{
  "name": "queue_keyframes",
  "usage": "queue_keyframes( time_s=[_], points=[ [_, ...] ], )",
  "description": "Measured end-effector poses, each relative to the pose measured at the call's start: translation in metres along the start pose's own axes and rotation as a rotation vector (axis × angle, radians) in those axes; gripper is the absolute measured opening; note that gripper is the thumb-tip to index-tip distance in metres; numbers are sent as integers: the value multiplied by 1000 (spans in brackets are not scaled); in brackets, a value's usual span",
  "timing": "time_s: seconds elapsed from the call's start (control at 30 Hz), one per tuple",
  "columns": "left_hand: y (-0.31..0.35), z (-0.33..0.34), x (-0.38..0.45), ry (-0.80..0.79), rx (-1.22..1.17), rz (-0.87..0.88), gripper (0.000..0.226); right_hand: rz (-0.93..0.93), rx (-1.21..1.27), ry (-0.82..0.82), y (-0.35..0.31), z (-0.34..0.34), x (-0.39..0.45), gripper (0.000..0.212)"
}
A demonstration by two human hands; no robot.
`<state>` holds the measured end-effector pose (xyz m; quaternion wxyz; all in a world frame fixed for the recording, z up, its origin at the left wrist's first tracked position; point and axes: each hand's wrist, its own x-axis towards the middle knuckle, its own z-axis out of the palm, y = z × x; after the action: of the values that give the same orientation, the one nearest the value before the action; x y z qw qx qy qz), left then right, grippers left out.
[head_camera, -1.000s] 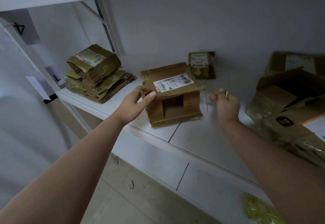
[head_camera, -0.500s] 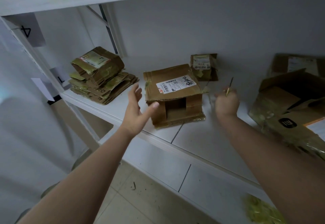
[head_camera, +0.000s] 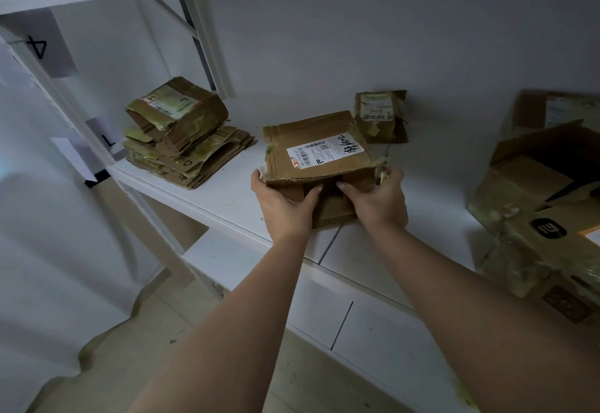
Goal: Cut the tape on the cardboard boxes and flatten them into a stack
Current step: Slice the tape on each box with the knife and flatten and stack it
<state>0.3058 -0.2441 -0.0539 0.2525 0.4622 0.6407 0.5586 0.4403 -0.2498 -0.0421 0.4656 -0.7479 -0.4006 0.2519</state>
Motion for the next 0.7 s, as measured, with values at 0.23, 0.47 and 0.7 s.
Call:
queue_keyframes(
  time_s=[0.23,0.47,0.7],
  points=[
    [-5,-3,7,40,114,6,84,8,-37,53,-5,7,-2,94],
    [-12,-48,12,-280,155,268,87,-128,-158,-118,-1,-9,-1,70],
    [-25,-102,23,-486,491,483,73,-247,-97,-63,24,-42,3,18]
  ],
)
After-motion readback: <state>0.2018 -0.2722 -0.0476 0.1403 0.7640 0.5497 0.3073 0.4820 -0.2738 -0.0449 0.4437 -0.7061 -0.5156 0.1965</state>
